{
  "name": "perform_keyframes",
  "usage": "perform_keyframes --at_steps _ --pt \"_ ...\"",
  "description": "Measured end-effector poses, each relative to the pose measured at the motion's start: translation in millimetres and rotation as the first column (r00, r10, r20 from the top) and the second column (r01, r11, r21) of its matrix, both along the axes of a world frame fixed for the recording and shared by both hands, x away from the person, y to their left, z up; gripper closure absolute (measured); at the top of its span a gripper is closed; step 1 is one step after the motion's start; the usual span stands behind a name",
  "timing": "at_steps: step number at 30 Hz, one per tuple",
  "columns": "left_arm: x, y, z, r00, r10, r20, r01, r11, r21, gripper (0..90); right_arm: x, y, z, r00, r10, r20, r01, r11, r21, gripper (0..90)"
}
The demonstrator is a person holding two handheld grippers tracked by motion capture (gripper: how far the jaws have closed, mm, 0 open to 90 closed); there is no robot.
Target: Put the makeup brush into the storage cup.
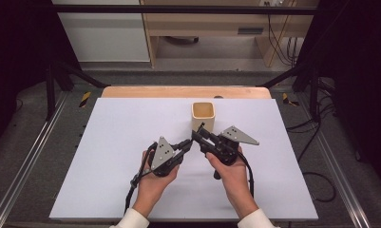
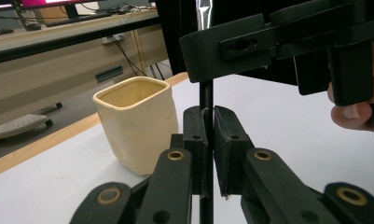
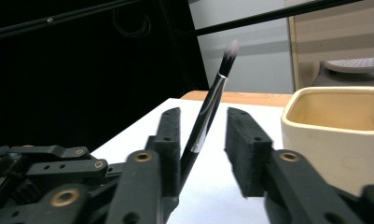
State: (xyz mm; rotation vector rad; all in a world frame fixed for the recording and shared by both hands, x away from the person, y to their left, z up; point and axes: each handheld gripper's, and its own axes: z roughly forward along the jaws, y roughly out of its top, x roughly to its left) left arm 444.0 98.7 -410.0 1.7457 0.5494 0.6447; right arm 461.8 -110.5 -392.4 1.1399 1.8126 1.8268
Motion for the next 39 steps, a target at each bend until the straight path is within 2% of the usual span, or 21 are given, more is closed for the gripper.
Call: perform_keyframes --at_steps 6,11,15,19,24,26,31,36,39 --pt "-0.4 -2.8 -1.1 1.0000 -0.005 -0.003 0.005 1.0000 0.000 83.7 -0.2 -2.8 -1.0 0.9996 0.026 0.002 -0.026 1.000 -0.002 77.4" --pt "-0.4 -4.8 -2.6 0.9999 -0.007 -0.008 0.007 0.9999 -0.012 83.6 -1.6 -3.2 -0.1 0.9973 0.073 0.002 -0.073 0.997 0.023 83.4" --pt "-1.4 -5.6 -3.8 0.9998 -0.016 -0.011 0.016 0.9997 -0.018 83.6 -3.6 -4.8 0.8 0.9972 0.074 0.014 -0.074 0.997 0.002 83.6" --pt "-3.5 -3.8 -6.0 0.9998 -0.016 -0.014 0.016 0.9998 -0.010 81.0 -4.7 -9.8 2.9 0.9979 0.046 0.046 -0.044 0.998 -0.036 83.5" --pt "-5.8 5.3 -8.1 0.9999 0.002 -0.017 -0.002 1.0000 -0.003 69.6 -2.3 -22.5 3.5 0.9976 0.006 0.069 0.001 0.994 -0.111 83.4" --pt "-6.3 7.6 -8.5 0.9998 0.008 -0.017 -0.008 1.0000 -0.001 67.5 -1.9 -23.6 3.5 0.9974 0.005 0.071 0.004 0.993 -0.117 83.5" --pt "-7.8 19.6 -10.0 0.9992 0.038 -0.010 -0.037 0.9992 0.012 50.7 -1.3 -29.1 6.2 0.9962 -0.006 0.087 0.019 0.988 -0.152 83.4" --pt "-8.0 36.1 -11.0 0.9983 0.052 -0.025 -0.052 0.9986 0.009 35.5 0.0 -33.8 12.3 0.9949 -0.016 0.100 0.033 0.985 -0.170 83.4" --pt "-9.2 47.5 -11.0 0.9977 0.063 -0.022 -0.063 0.9980 -0.004 30.5 1.1 -37.7 15.6 0.9947 -0.019 0.101 0.038 0.982 -0.183 83.4"
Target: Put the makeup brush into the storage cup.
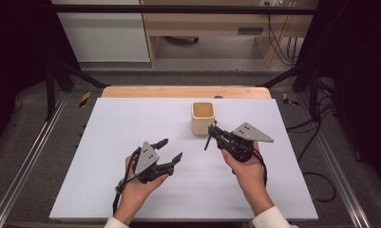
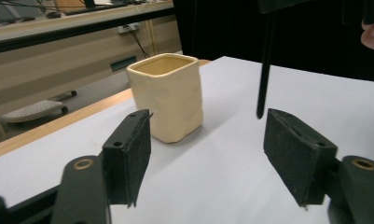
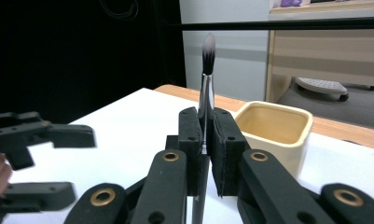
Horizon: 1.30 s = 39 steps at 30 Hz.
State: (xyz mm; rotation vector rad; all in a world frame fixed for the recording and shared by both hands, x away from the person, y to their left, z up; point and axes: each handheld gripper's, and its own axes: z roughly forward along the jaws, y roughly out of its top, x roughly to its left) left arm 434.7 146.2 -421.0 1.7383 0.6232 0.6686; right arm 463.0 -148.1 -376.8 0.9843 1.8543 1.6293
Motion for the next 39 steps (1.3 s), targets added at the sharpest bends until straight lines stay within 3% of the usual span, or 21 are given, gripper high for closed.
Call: perform_keyframes --at_steps 9,15,29,39 --pt "4.4 29.2 -5.4 0.9991 0.037 -0.023 -0.039 0.9967 -0.071 19.3 4.4 -7.0 8.0 0.9998 -0.017 0.006 0.018 0.999 -0.047 83.4" --pt "5.5 37.7 -10.4 0.9984 0.049 -0.029 -0.051 0.9960 -0.074 11.9 4.9 -11.0 15.9 0.9995 -0.023 0.021 0.024 0.997 -0.074 83.4" --pt "-0.2 72.7 -21.7 0.9960 0.087 -0.018 -0.088 0.9931 -0.077 6.1 14.5 -18.4 37.0 0.9984 -0.034 0.045 0.038 0.994 -0.105 83.4" --pt "0.0 85.6 -26.3 0.9954 0.096 -0.008 -0.096 0.9894 -0.109 4.6 25.3 -17.8 36.9 0.9983 -0.041 0.040 0.045 0.993 -0.109 83.4"
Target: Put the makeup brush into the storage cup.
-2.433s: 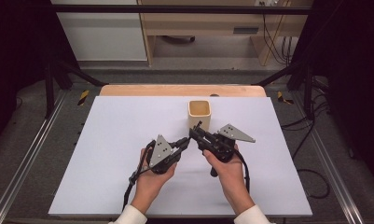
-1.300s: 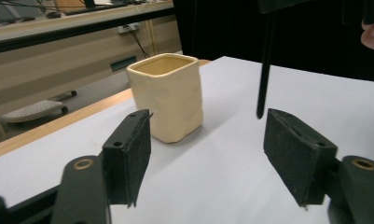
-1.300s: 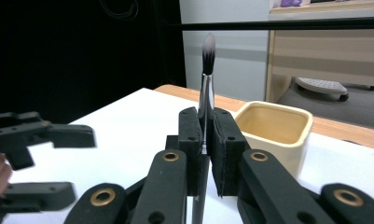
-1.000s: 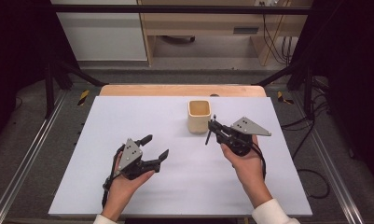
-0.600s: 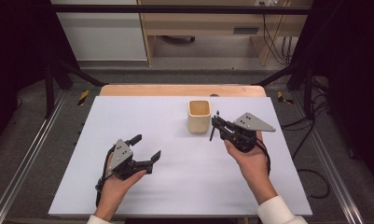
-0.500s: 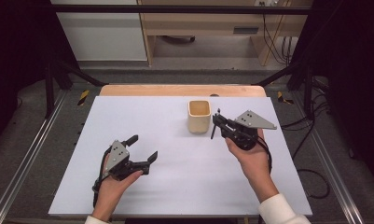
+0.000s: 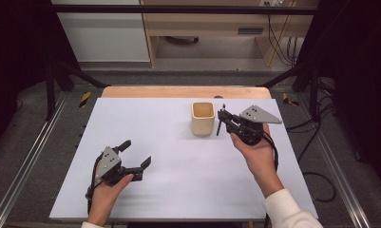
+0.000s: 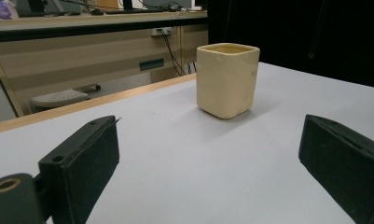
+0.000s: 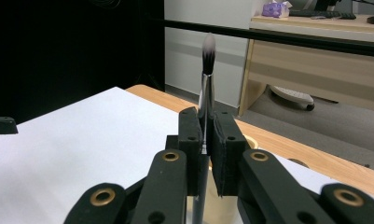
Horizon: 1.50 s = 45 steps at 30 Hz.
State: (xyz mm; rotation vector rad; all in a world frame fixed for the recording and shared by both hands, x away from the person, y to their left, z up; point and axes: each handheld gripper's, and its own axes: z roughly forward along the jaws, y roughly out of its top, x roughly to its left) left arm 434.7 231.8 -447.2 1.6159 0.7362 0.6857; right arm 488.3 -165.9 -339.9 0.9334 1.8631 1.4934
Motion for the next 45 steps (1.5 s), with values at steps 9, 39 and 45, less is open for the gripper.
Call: perform_keyframes --at_steps 9,39,45 --pt "0.7 5.7 -1.4 0.9998 0.000 0.020 0.000 1.0000 -0.004 4.5 7.3 3.1 6.5 1.0000 -0.003 0.007 0.003 1.000 -0.005 83.4" --pt "3.4 13.5 -3.9 0.9988 0.030 0.039 -0.030 0.9996 -0.002 3.7 29.6 13.6 25.6 0.9993 -0.020 0.032 0.021 0.999 -0.030 83.4" --pt "3.5 13.4 -3.9 0.9988 0.026 0.040 -0.026 0.9997 -0.004 3.7 33.7 14.0 27.4 0.9991 -0.028 0.031 0.029 0.999 -0.031 83.4"
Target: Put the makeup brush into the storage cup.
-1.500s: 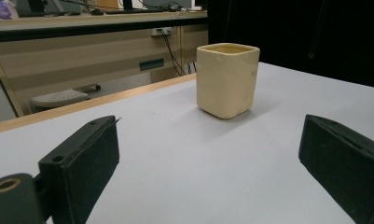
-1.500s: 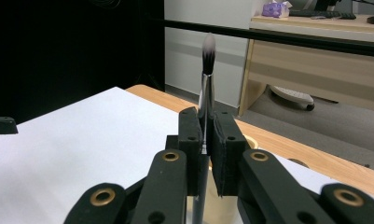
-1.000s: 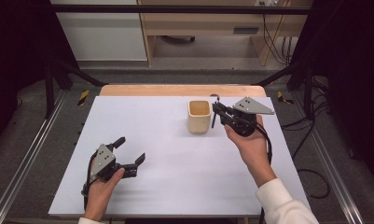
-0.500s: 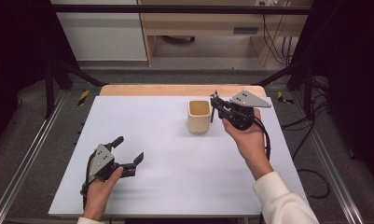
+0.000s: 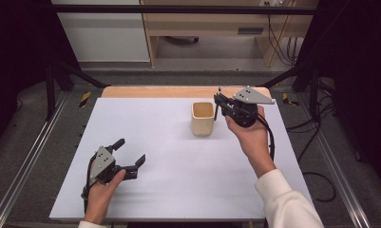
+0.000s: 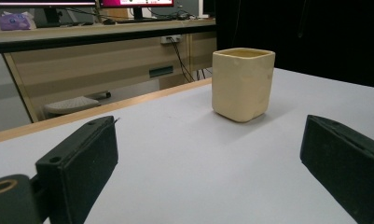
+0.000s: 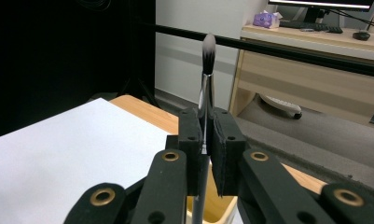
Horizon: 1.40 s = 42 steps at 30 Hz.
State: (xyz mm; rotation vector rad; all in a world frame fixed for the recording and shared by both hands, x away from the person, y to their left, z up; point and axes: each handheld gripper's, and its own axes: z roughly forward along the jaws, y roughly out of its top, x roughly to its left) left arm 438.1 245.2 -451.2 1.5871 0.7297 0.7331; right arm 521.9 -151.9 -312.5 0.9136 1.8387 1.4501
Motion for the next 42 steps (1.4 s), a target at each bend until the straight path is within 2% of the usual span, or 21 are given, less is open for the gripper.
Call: perform_keyframes --at_steps 21,42 --pt "-0.5 -1.3 0.2 0.9999 -0.010 0.003 0.010 0.9999 -0.002 3.5 3.9 5.1 -1.1 0.9992 -0.021 0.035 0.022 0.999 -0.024 83.4" --pt "-0.6 -1.6 0.0 0.9998 -0.021 0.004 0.021 0.9998 -0.006 3.5 11.6 4.2 -1.6 0.9966 -0.063 0.054 0.063 0.998 -0.004 83.4"
